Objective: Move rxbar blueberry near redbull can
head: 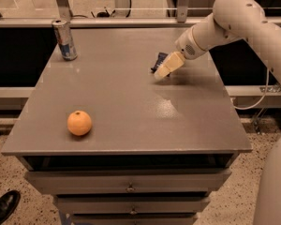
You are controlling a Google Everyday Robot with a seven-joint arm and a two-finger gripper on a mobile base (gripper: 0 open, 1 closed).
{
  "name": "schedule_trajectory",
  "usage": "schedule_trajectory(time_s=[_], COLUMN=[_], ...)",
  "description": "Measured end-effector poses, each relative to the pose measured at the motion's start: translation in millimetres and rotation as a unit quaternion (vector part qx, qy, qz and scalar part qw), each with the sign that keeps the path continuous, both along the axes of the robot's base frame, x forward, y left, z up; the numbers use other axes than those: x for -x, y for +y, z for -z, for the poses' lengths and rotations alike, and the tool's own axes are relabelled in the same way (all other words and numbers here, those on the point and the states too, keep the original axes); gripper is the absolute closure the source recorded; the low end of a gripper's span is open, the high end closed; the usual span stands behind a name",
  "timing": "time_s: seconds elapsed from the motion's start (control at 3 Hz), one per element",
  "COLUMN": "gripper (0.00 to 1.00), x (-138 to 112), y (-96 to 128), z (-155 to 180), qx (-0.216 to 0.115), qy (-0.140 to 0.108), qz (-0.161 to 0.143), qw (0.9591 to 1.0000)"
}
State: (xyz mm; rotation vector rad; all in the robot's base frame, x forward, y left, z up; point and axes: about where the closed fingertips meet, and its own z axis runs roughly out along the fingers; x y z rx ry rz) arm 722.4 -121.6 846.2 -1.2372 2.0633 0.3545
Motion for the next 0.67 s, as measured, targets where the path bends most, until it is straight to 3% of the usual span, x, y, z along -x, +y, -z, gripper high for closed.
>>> schedule_trajectory(time_s=[0.67], gripper=[0.46], x=[-5.5], y=[12.9], z=[9.1], qx=[-0.043], qy=[0.017], qz=[0.0], qw=[0.9989])
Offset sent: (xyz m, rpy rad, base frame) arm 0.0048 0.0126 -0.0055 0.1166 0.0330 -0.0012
